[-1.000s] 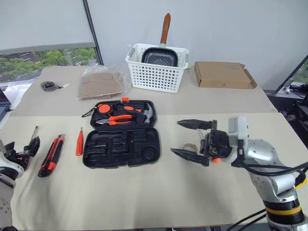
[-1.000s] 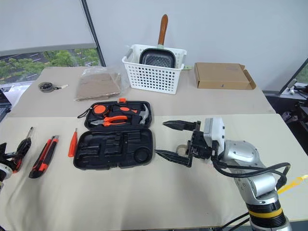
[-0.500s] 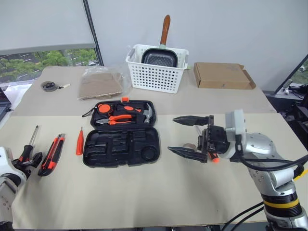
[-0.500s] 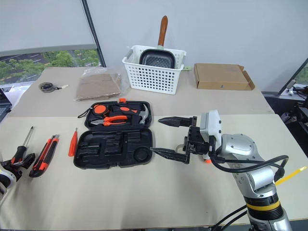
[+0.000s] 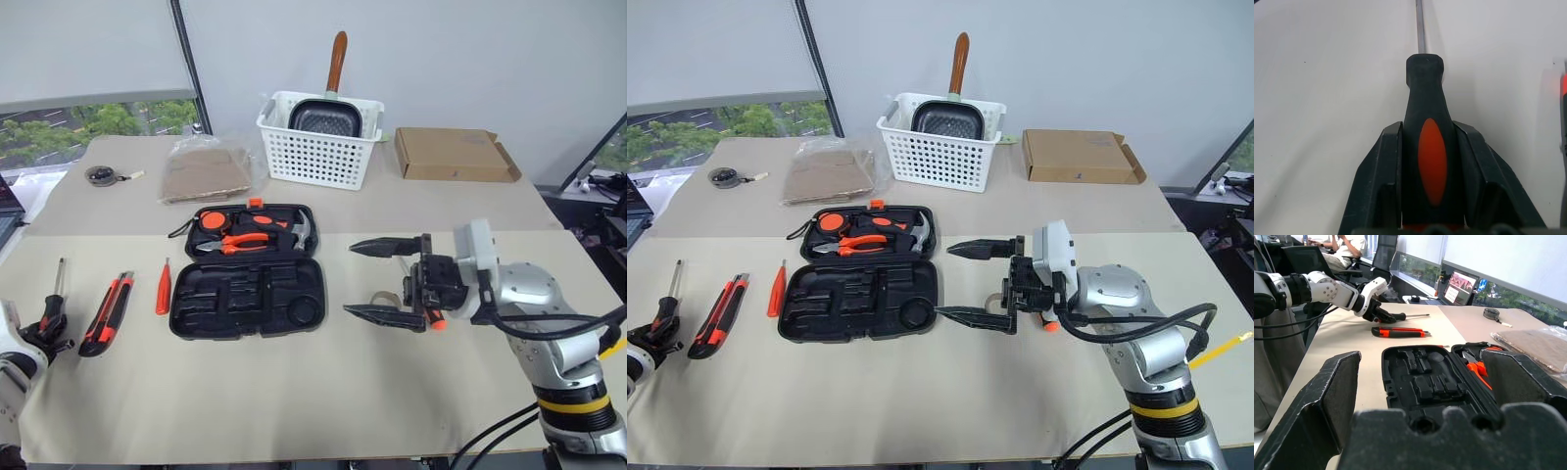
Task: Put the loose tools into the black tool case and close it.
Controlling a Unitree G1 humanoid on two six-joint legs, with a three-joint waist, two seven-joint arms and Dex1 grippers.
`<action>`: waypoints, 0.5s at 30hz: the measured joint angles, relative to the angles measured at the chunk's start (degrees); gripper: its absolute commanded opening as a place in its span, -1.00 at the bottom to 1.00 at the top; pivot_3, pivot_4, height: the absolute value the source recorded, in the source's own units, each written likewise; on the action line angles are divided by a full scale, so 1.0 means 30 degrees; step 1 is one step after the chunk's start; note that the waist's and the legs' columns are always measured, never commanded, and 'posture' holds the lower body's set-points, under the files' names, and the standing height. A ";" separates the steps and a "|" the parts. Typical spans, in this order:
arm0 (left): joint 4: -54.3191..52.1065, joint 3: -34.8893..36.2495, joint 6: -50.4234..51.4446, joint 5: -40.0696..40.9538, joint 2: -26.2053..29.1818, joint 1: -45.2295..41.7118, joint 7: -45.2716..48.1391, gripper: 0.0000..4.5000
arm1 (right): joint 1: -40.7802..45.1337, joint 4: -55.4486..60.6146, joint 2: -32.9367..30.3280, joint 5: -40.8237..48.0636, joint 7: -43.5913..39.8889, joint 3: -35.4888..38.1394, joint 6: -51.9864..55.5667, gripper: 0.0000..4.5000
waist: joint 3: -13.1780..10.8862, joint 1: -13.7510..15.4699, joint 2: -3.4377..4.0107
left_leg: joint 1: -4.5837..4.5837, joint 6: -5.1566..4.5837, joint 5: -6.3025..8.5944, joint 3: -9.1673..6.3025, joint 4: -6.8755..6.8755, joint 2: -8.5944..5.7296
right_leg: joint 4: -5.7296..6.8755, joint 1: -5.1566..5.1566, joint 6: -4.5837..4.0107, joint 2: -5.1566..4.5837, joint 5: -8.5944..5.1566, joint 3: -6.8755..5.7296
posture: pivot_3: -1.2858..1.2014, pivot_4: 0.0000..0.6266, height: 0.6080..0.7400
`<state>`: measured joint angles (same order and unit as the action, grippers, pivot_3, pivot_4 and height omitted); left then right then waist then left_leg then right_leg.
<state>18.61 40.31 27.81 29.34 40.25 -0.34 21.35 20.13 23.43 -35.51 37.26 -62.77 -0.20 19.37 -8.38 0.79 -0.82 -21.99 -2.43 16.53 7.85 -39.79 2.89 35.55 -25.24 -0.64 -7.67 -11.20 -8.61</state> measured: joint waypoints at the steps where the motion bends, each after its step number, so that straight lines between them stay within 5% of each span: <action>1: -0.0056 0.0471 -0.0133 0.0481 -0.0238 -0.0141 0.0380 -0.56 | 0.0032 -0.0133 -0.0004 -0.0008 -0.0066 -0.0001 0.0000 1.00 | 0.0000 -0.0017 -0.0024 | -0.0003 0.0005 -0.0003 -0.0001 -0.0001 0.0003 | 0.0001 -0.0001 0.0000 -0.0001 0.0000 -0.0001 | 0.03 -0.52 0.39; 10: -0.5294 -0.0101 -0.0927 0.4148 0.0815 -0.1272 0.7720 -0.56 | -0.0271 -0.1624 -0.0812 0.0000 -0.0777 0.0930 -0.0032 1.00 | 0.0000 0.0201 -0.0122 | -0.0025 0.0071 -0.0041 0.0015 -0.0013 -0.0033 | -0.0045 0.0024 -0.0003 -0.0060 0.0000 -0.0012 | 0.03 -0.52 0.39; 15: -0.5275 -0.4967 -0.3093 0.2599 0.2393 -0.3044 1.3448 -0.56 | -0.0642 -0.2539 -0.1123 -0.0193 -0.1154 0.1315 -0.0495 1.00 | -0.0001 0.0157 -0.0108 | -0.0044 0.0096 -0.0061 0.0066 -0.0008 -0.0018 | -0.0064 0.0004 -0.0004 0.0059 -0.0002 -0.0008 | 0.03 -0.52 0.39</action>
<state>2.79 25.41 18.53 37.14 47.43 -9.47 61.70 18.21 15.81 -38.88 36.68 -66.24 3.75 17.89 -8.38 1.26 -1.14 -22.13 -2.14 16.35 8.05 -39.81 2.83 35.36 -25.23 -0.65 -7.49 -11.20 -8.63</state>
